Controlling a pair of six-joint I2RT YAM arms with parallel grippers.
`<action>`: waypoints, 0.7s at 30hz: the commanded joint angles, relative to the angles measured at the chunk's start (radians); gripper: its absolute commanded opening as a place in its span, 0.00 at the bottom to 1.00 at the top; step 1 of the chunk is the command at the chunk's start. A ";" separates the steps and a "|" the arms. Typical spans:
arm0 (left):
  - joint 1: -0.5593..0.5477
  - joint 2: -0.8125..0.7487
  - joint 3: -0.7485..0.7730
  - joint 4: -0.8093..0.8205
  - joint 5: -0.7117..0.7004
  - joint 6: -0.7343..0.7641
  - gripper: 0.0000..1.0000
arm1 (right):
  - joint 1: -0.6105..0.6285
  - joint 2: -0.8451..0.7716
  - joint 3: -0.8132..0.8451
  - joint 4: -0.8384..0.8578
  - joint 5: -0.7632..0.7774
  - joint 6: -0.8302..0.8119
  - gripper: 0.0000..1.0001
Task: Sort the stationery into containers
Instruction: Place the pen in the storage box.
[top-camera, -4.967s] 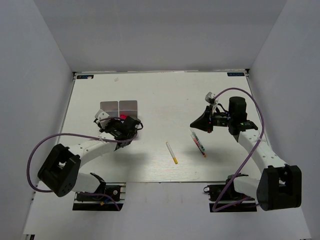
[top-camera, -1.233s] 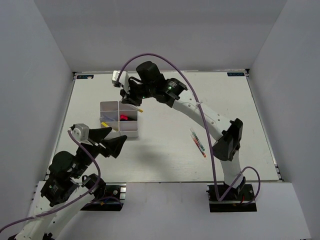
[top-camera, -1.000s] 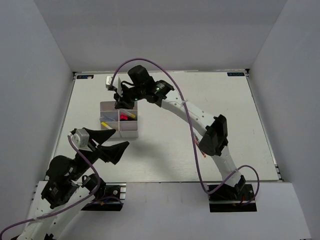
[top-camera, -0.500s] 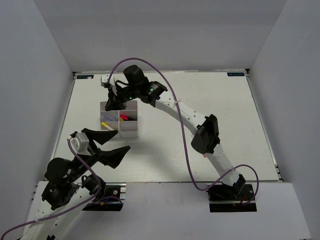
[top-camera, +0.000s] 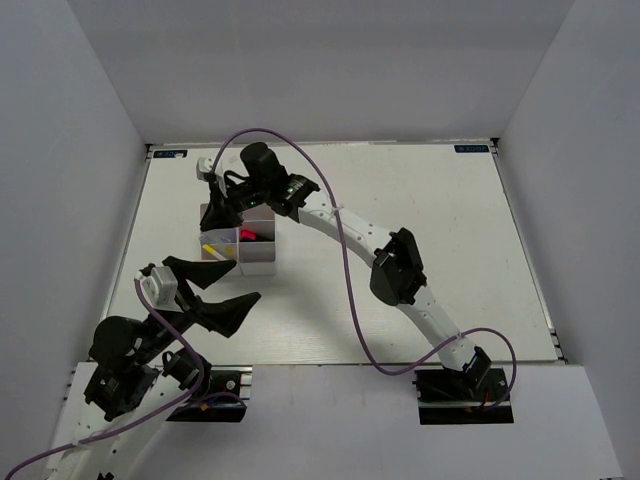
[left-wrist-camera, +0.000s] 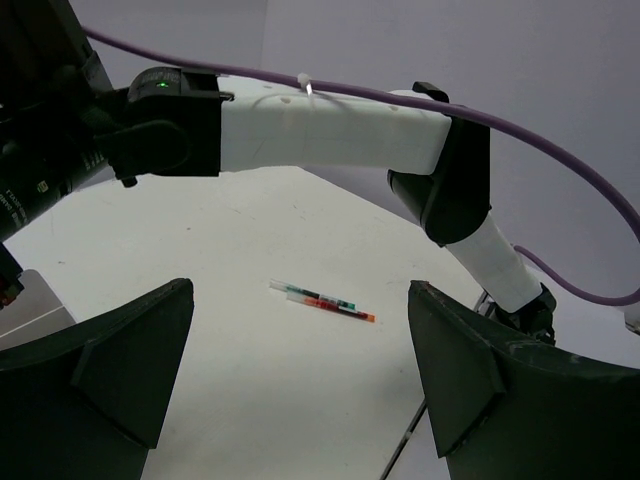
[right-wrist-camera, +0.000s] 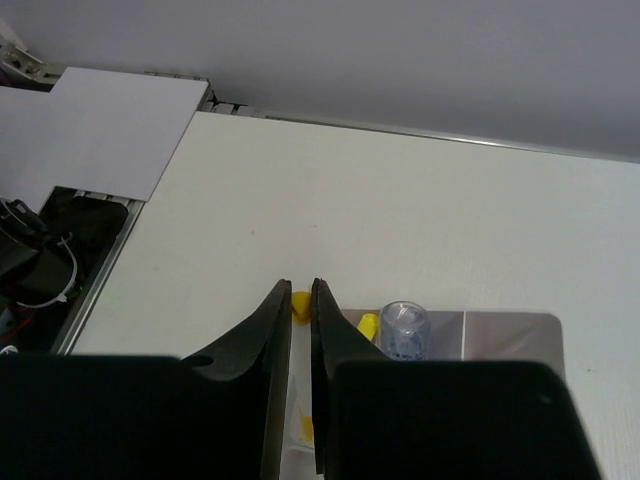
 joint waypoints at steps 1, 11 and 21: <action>0.017 0.017 -0.004 0.017 0.027 0.010 0.97 | 0.009 0.007 0.010 0.098 -0.040 -0.004 0.00; 0.035 0.017 -0.013 0.017 0.046 0.010 0.97 | -0.002 0.065 -0.024 0.141 -0.064 -0.038 0.00; 0.054 0.017 -0.013 0.026 0.046 0.010 0.97 | -0.006 0.046 -0.058 0.086 -0.040 -0.073 0.32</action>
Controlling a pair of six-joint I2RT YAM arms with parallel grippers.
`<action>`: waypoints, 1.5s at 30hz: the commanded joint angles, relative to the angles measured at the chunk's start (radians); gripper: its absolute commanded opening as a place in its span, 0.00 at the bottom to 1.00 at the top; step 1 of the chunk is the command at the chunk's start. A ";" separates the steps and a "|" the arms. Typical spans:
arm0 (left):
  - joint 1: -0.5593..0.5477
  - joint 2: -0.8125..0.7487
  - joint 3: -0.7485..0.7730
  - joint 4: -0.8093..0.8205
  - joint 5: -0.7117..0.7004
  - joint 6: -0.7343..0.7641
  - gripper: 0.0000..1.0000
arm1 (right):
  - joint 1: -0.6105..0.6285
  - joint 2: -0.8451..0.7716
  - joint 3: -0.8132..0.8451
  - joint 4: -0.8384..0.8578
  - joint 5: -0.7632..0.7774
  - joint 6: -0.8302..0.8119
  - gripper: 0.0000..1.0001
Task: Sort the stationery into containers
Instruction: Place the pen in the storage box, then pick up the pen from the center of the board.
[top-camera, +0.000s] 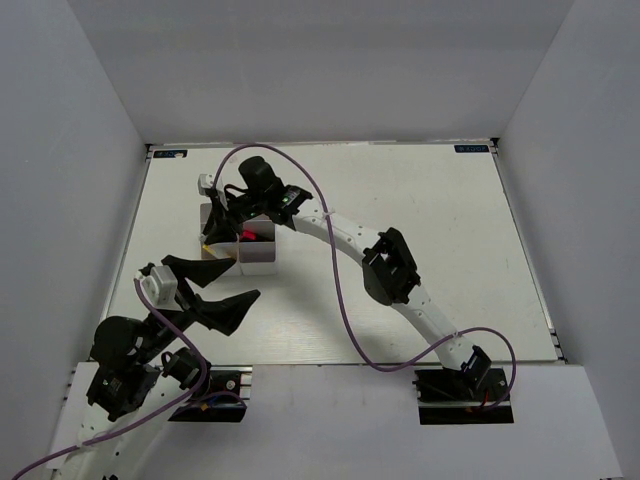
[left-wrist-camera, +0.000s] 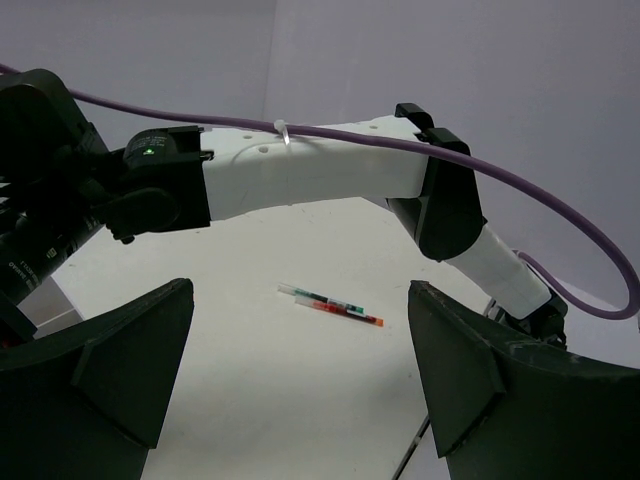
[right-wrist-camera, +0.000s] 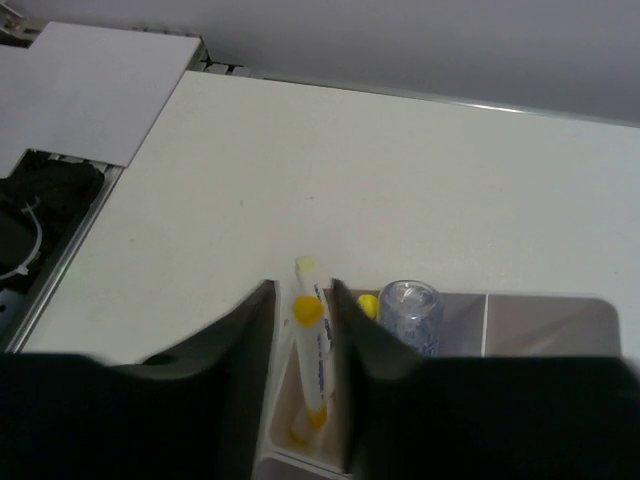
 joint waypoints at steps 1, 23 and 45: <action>0.008 0.016 -0.006 0.008 0.026 0.010 0.97 | -0.007 -0.033 0.000 -0.005 -0.005 -0.035 0.42; 0.017 0.244 0.014 -0.040 -0.082 -0.026 0.38 | -0.243 -0.871 -0.837 -0.281 0.731 -0.022 0.00; 0.017 0.444 0.063 -0.170 -0.104 -0.036 0.78 | -0.499 -0.839 -1.272 -0.379 0.810 -0.077 0.46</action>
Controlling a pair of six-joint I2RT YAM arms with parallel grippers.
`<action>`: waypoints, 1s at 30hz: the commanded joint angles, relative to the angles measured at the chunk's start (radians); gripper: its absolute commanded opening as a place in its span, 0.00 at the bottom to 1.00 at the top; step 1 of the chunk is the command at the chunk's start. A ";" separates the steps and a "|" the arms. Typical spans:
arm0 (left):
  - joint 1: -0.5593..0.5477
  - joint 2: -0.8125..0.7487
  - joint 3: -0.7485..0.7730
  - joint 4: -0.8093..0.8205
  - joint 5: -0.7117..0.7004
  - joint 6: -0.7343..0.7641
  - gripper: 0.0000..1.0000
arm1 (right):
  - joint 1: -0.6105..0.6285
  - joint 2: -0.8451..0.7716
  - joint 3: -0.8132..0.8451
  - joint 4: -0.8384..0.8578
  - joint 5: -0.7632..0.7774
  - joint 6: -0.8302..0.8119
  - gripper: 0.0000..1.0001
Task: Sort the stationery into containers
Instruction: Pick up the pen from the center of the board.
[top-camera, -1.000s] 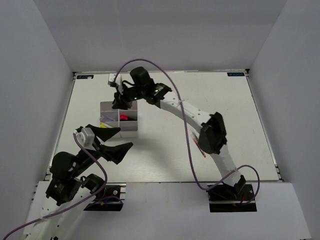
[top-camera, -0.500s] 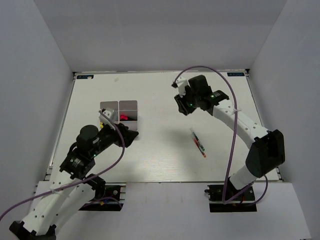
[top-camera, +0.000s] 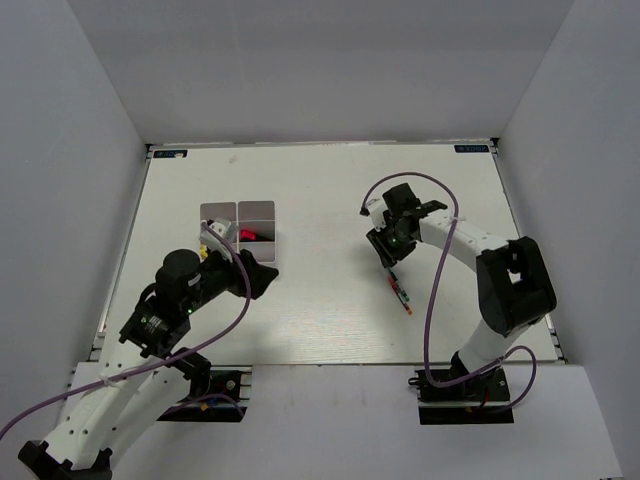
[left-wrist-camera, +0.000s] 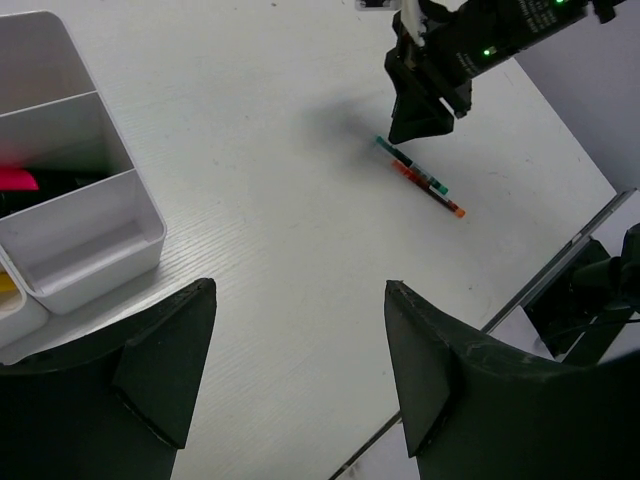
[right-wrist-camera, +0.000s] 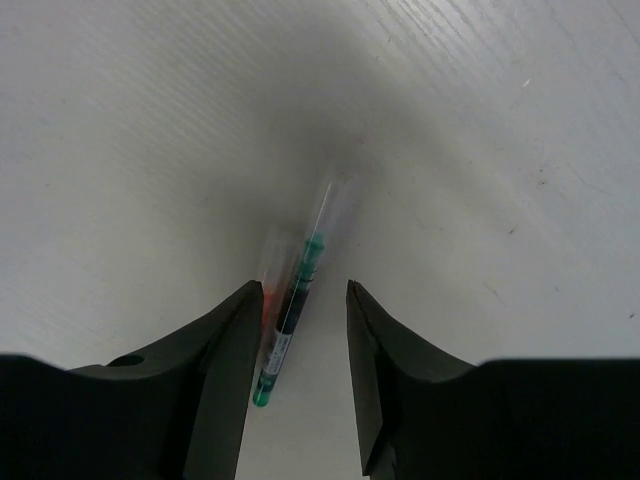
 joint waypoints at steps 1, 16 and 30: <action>0.005 -0.008 0.020 -0.005 0.017 0.002 0.78 | -0.014 0.049 0.023 0.051 0.024 -0.019 0.46; 0.005 -0.026 0.020 -0.005 0.026 0.002 0.78 | -0.028 0.172 0.102 0.083 0.010 0.001 0.46; 0.005 -0.045 0.020 0.004 0.035 0.002 0.78 | -0.020 0.168 0.063 0.062 -0.030 -0.007 0.07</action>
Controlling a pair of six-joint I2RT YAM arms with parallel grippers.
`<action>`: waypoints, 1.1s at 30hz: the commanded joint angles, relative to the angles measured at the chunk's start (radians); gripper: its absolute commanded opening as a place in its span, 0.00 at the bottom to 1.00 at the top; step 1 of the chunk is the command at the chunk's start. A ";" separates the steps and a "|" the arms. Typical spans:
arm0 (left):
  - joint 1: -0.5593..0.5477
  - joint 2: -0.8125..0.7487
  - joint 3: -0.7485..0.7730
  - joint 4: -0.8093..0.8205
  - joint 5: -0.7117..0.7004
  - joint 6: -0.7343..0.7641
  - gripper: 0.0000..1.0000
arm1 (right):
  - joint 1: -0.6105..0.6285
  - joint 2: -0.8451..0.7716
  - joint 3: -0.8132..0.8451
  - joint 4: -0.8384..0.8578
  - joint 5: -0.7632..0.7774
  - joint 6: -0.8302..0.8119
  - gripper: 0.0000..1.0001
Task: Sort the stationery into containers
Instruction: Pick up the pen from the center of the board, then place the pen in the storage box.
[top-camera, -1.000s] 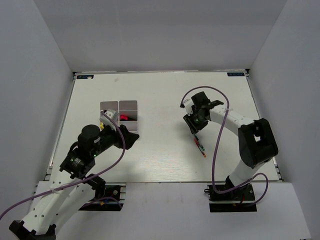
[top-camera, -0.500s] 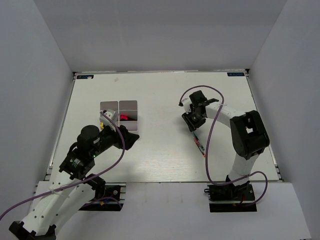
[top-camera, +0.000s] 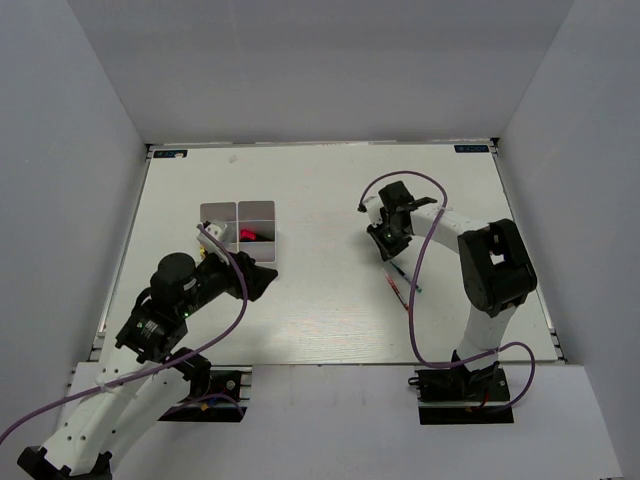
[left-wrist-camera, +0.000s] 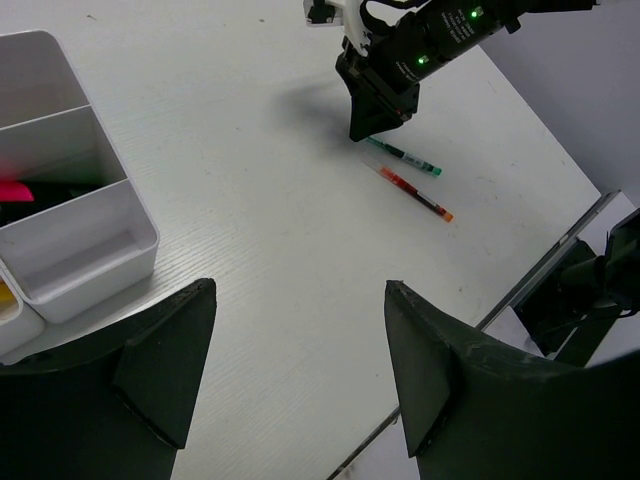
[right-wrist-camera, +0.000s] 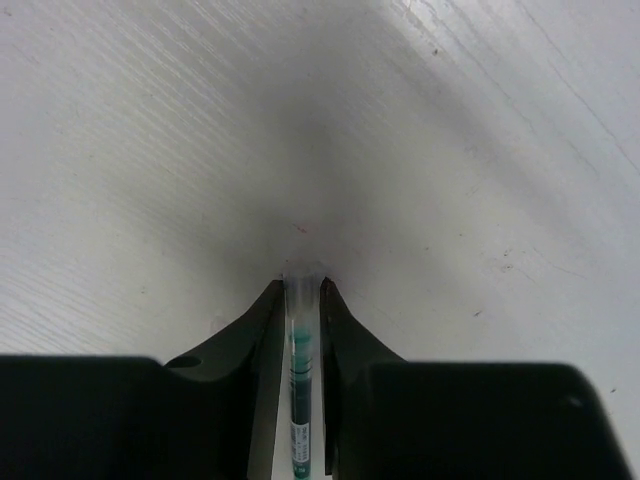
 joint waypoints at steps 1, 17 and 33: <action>0.005 -0.010 0.020 0.004 0.019 0.002 0.78 | 0.006 -0.010 0.028 -0.047 -0.067 -0.008 0.04; 0.005 -0.189 -0.009 0.078 0.060 0.011 0.78 | 0.217 0.145 0.847 -0.176 -0.694 -0.110 0.00; 0.005 -0.307 -0.053 0.158 0.179 0.039 0.78 | 0.424 0.457 1.228 0.042 -0.886 -0.088 0.00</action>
